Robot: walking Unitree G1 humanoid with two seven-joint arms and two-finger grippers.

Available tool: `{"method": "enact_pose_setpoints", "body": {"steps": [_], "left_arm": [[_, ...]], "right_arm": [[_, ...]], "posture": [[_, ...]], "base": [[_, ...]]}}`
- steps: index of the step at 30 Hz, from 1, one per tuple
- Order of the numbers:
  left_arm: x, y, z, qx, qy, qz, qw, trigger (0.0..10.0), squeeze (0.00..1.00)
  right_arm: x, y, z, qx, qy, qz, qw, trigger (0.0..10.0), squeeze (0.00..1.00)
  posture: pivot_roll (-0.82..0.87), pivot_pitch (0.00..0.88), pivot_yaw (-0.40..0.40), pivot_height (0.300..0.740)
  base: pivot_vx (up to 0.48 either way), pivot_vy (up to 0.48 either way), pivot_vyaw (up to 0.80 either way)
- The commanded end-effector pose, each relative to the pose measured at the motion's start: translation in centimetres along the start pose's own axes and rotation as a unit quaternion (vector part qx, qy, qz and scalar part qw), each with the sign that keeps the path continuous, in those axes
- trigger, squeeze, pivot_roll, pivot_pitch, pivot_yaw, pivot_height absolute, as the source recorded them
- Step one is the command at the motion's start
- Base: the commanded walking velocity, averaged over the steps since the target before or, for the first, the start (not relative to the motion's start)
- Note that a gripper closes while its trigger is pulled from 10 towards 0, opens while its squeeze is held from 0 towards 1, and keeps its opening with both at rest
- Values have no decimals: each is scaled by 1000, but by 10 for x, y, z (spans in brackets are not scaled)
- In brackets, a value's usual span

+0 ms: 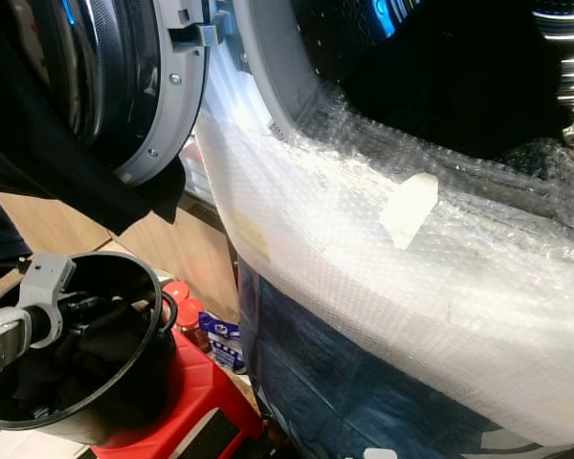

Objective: Clothes washing

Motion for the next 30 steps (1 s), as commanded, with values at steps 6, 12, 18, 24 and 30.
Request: {"method": "enact_pose_setpoints", "body": {"steps": [6,12,18,24,30], "left_arm": [[-7,-1,-12,-18,13,22,1000,10000,1000],[-1,6,-21,-24,-1,22,999,10000,1000],[1,8,-22,-25,5,26,999,10000,1000],[-15,1,8,-2,49,54,997,10000,1000],[-18,-3,12,-9,63,59,996,10000,1000]], "right_arm": [[10,-3,-17,-21,2,-8,1000,10000,0],[21,-5,-16,-21,-2,-18,1000,10000,0],[31,-6,-13,-16,1,-28,999,10000,0],[34,-7,-16,-15,17,-37,999,10000,0],[34,-7,-20,-19,23,-38,999,10000,0]], "posture": [[32,168,-20,740],[6,185,-43,740],[-13,183,-45,740],[-19,156,-25,740],[-5,142,-26,740]], "base": [[0,0,0],[0,0,0],[0,0,0],[0,0,0],[0,0,0]]}}
Point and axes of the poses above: a point about 5 cm out from each wrist's last joint towards the gripper, its own y axis pointing out of the wrist towards the gripper, its own z axis along the axis of the wrist's last joint, x = y × z, the point moved 3 cm from there along y, pointing out of the wrist towards the gripper, and after that the axes turned 6 degrees about y, right-handed, at the moved point
